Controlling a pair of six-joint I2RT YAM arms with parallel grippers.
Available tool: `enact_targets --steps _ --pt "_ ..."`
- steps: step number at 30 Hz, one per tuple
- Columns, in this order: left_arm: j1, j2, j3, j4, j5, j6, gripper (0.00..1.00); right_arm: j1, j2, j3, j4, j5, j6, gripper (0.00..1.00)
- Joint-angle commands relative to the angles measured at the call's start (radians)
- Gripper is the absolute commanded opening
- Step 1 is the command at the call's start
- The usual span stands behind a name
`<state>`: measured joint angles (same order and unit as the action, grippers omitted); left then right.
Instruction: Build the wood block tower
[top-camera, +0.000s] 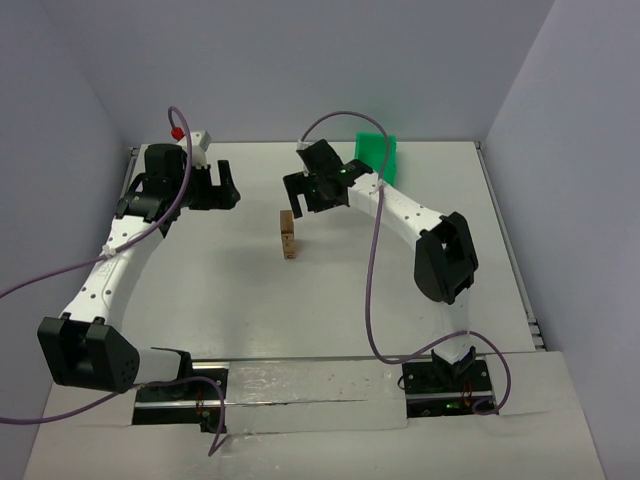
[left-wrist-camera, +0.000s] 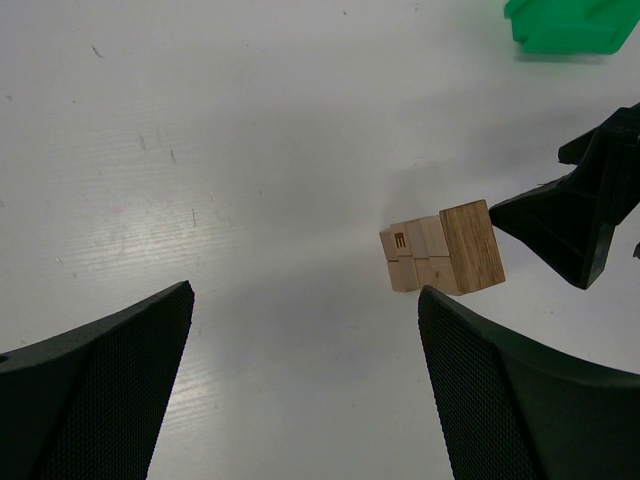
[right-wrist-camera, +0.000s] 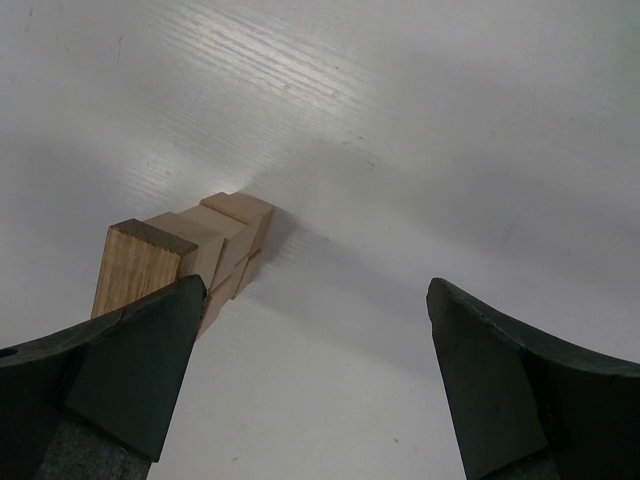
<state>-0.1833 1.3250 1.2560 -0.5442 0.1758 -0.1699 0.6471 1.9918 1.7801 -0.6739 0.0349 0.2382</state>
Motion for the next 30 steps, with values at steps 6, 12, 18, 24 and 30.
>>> enact_targets --steps 6,12,18,24,30 --pt "0.135 -0.062 -0.009 -0.005 0.212 0.045 0.99 -0.107 -0.289 -0.128 0.047 0.017 -0.053 1.0" --pt "0.182 -0.09 -0.037 0.003 0.193 0.101 0.99 -0.207 -0.544 -0.354 0.168 0.019 -0.091 1.0" --pt "0.23 -0.126 -0.102 0.016 0.129 0.117 0.99 -0.339 -0.777 -0.573 0.261 0.014 -0.123 1.0" --pt "0.238 -0.192 -0.173 0.029 0.06 0.107 0.99 -0.406 -0.984 -0.774 0.319 0.055 -0.158 1.0" --pt "0.238 -0.306 -0.277 0.075 0.032 0.095 0.99 -0.425 -1.131 -0.892 0.356 0.071 -0.177 1.0"
